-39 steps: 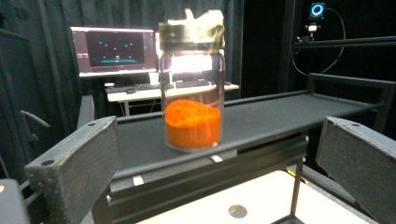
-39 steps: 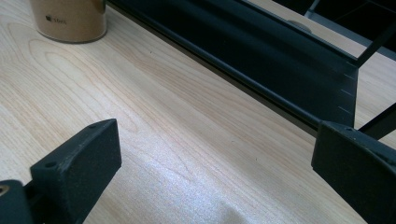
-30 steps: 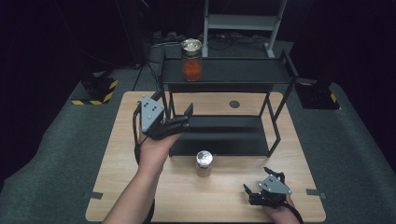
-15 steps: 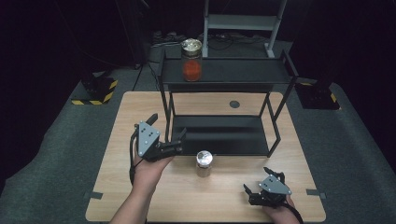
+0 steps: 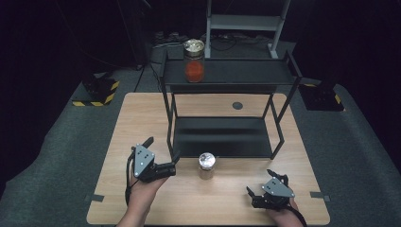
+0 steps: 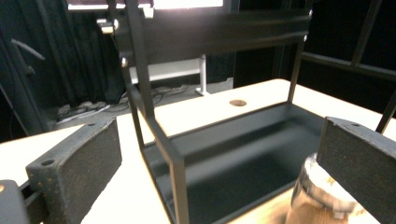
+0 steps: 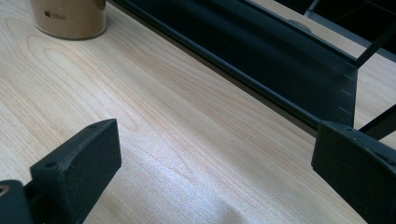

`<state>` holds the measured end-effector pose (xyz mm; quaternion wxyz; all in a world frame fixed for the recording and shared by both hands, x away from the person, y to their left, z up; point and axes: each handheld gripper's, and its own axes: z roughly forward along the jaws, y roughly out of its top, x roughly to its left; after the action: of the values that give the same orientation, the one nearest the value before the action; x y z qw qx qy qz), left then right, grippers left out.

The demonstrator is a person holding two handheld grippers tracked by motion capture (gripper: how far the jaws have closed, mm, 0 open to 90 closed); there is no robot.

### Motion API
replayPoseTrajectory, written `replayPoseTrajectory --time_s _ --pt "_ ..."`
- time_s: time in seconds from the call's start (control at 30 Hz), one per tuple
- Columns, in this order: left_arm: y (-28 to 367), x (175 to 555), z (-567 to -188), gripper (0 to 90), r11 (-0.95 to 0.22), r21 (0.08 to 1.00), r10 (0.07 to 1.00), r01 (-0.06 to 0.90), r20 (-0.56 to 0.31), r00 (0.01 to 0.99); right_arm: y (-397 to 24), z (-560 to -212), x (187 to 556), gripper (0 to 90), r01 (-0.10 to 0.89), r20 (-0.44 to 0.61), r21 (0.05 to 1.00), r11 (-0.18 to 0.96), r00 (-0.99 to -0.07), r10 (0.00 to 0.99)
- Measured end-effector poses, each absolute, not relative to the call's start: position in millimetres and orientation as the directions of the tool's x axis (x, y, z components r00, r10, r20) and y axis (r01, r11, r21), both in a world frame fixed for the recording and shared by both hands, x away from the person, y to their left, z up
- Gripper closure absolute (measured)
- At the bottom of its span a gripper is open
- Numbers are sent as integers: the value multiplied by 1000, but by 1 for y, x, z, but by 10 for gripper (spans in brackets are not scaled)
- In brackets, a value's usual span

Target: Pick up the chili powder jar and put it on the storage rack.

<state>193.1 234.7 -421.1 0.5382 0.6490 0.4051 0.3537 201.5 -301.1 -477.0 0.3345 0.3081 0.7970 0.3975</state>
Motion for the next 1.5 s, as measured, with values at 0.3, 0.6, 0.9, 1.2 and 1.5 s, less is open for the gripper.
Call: replayPoseTrajectory --time_s 0.3,0.6,0.9,1.2,1.5 --pt "243 182 -451 4 -100 966 912 237 -6 409 -302 -477 201 5 227 -283 843 487 -583 761" --pt "251 175 -474 4 -150 940 912 307 12 410 -300 -478 200 5 227 -288 843 488 -577 764" --pt "252 177 -481 4 -222 905 907 364 55 417 -299 -478 200 5 233 -287 844 483 -565 774" --pt "248 178 -481 5 -288 884 896 368 113 429 -299 -477 201 5 237 -283 843 483 -568 773" --pt "240 177 -479 7 -336 867 888 368 161 432 -299 -477 201 5 243 -280 843 481 -565 776"
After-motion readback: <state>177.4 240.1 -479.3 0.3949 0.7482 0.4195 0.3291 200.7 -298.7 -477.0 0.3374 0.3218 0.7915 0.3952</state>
